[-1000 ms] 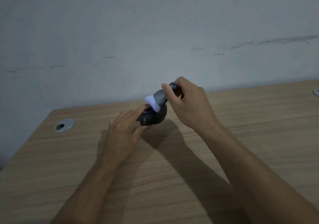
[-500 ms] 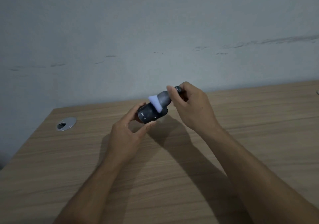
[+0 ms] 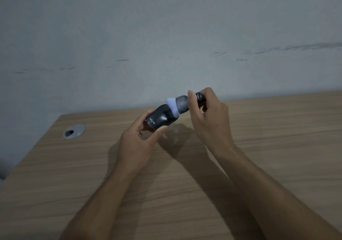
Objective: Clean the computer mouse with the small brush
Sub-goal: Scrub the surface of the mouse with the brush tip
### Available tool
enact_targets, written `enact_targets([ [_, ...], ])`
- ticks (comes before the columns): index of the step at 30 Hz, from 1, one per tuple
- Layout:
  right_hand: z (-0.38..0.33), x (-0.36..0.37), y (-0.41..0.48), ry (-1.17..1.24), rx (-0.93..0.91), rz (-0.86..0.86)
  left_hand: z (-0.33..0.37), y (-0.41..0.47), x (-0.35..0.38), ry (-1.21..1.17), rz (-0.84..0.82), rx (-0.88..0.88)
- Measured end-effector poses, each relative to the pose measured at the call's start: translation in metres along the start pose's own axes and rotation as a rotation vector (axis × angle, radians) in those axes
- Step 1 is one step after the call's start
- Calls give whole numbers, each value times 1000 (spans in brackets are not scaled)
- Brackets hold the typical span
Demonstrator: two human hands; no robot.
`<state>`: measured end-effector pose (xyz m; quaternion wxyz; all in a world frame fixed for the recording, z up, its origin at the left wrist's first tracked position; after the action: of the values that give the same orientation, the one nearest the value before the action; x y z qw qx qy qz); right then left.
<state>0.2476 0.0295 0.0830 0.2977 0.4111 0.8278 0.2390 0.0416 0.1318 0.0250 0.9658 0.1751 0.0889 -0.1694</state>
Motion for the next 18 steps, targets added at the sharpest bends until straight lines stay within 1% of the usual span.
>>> enact_targets([
  [2,-13,11,-3,22,-68,-73,-1,-1,-2,-3,10,-17],
  [4,-10,19,-6,-17,-91,-116,0,-1,-5,-27,20,-27],
  [9,30,11,-5,-163,-43,-82,2,-2,-9,-37,13,-30],
  [13,25,0,-4,-63,17,19,4,0,-7,6,27,-13],
  [14,17,2,-3,-14,11,11,3,0,-7,17,27,-8],
  [16,-1,13,-5,77,-28,-68,2,2,-7,35,21,-10],
  [18,-10,24,-9,65,-86,-151,1,0,-6,63,14,-10],
])
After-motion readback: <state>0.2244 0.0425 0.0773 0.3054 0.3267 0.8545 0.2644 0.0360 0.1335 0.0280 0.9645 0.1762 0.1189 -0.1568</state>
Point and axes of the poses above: each hand's wrist, its own y-axis towards the middle knuckle, its own x-axis out of the palm, z = x × y, the point moved 8 cm from there along y, towards the middle knuckle, and after that the axes turned 3 degrees about -x, right-handed, at the moved point
